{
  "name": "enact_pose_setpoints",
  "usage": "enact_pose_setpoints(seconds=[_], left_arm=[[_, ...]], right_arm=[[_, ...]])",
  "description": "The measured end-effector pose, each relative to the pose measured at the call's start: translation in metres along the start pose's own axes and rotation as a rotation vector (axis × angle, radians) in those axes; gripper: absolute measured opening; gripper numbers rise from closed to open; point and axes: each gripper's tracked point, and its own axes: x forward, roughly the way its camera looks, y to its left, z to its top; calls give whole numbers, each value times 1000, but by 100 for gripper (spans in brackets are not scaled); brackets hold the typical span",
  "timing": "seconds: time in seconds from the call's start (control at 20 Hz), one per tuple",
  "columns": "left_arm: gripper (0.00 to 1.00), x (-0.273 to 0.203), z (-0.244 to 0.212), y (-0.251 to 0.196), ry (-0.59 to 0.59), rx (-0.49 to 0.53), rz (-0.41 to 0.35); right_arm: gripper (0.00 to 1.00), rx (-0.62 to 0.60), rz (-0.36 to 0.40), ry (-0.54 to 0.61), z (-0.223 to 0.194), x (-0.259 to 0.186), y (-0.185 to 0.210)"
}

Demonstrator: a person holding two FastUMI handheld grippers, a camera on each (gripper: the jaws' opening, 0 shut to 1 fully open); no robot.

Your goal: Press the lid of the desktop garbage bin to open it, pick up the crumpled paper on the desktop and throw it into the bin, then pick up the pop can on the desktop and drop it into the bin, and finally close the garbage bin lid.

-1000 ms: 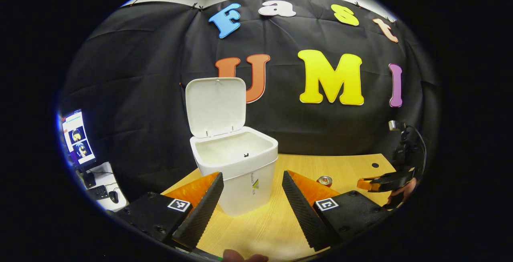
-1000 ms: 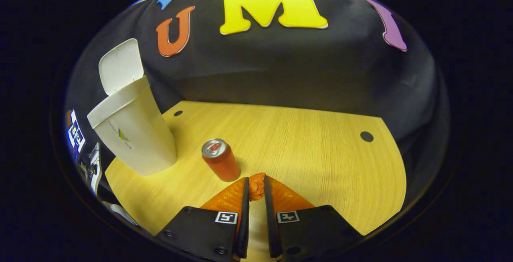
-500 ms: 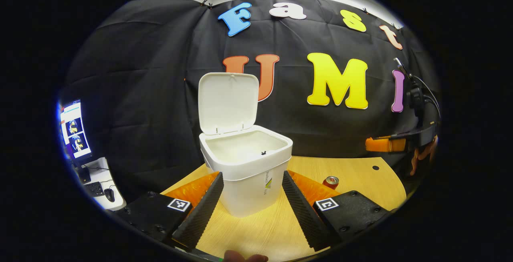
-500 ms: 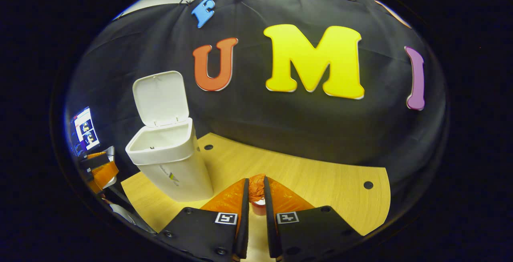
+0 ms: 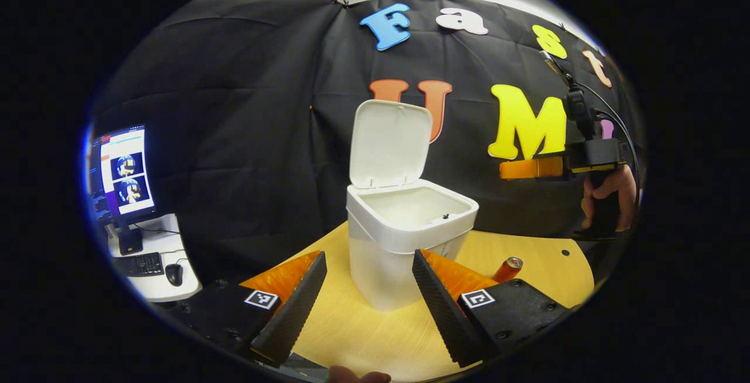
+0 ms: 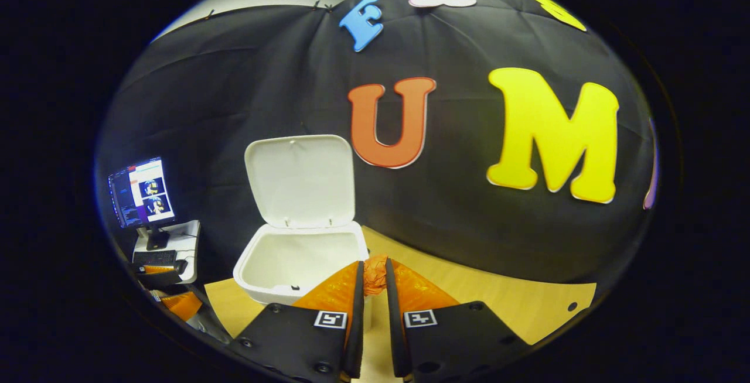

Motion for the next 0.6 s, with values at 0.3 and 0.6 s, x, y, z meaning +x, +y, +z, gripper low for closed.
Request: enact_pose_setpoints(seconds=[0.3,0.6], left_arm=[[97,-3,2,50,14,-14,104],[98,-1,-10,68,47,-40,138]], right_arm=[[23,-42,73,49,-12,58,52],[32,-67,69,64,-18,78,63]])
